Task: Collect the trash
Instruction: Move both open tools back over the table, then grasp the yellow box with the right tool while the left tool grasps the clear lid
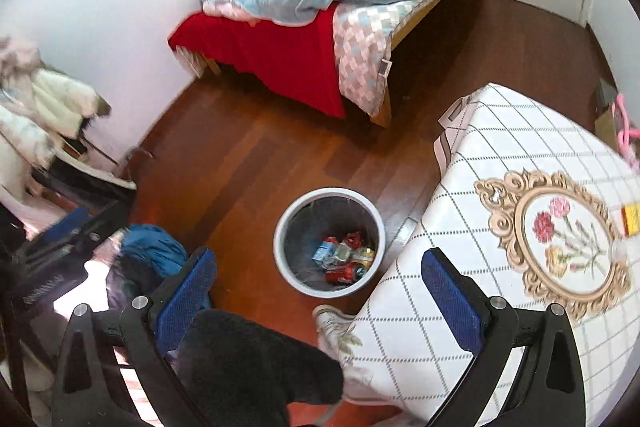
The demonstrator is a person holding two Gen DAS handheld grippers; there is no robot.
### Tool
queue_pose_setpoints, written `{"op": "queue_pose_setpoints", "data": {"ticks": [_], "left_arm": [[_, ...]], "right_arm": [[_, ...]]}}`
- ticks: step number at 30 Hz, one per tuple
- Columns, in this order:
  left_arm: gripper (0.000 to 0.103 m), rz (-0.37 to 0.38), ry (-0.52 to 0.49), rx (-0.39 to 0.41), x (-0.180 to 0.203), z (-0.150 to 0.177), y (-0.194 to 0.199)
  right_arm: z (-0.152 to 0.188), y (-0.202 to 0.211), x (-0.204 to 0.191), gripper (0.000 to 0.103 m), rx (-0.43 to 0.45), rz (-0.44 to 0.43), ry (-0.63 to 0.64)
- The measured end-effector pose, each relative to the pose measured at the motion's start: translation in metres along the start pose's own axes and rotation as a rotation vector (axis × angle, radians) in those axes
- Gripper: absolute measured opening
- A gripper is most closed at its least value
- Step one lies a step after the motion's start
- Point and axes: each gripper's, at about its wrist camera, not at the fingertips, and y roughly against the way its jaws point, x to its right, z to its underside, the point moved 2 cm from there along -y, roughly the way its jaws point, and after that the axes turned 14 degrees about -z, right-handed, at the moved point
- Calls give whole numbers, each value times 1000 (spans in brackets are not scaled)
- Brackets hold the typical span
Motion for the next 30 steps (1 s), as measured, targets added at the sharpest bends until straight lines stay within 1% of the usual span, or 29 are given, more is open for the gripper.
{"op": "queue_pose_setpoints", "data": {"ticks": [2,4,6,7,8,10,11,12,16,17,18,19,20,21,23,25,26,28,30], "left_arm": [[97,8,-17,7,20,3,7],[97,15,-46,23,44,6,9],[97,31,-98,15,82,11,3],[97,39,-113,9,95,13,0],[97,51,-142,-1,122,19,-7],[97,62,-190,-24,160,25,-19],[97,70,-219,-37,187,29,-29],[97,77,-239,-46,205,32,-34],[97,92,-343,-90,295,46,-64],[97,91,-361,-97,309,48,-69],[97,91,-388,-106,329,50,-78],[97,90,-407,-114,346,52,-85],[97,88,-426,-121,360,54,-92],[97,80,-446,-126,375,54,-99],[97,68,-477,-135,399,54,-112],[97,56,-495,-142,414,54,-122],[97,48,-502,-145,420,52,-127],[97,34,-510,-149,430,50,-136],[97,18,-520,-148,437,47,-143]], "right_arm": [[7,19,12,103,24,-25,-38],[12,36,26,103,47,-32,-76],[19,55,51,103,74,-14,-121],[22,63,65,103,85,2,-142],[26,71,82,103,95,22,-173],[32,84,123,103,110,59,-251],[37,93,154,103,119,90,-310],[40,99,175,103,127,111,-354],[53,125,292,103,172,215,-566],[54,129,314,103,179,230,-600],[56,134,344,101,179,262,-642],[56,138,374,92,182,299,-682],[54,139,392,86,180,326,-698],[52,140,416,77,173,370,-723],[47,142,461,76,176,412,-780],[41,141,490,76,191,428,-831],[38,139,510,76,207,430,-878],[32,134,538,77,224,428,-934],[23,128,555,77,235,444,-954]]}}
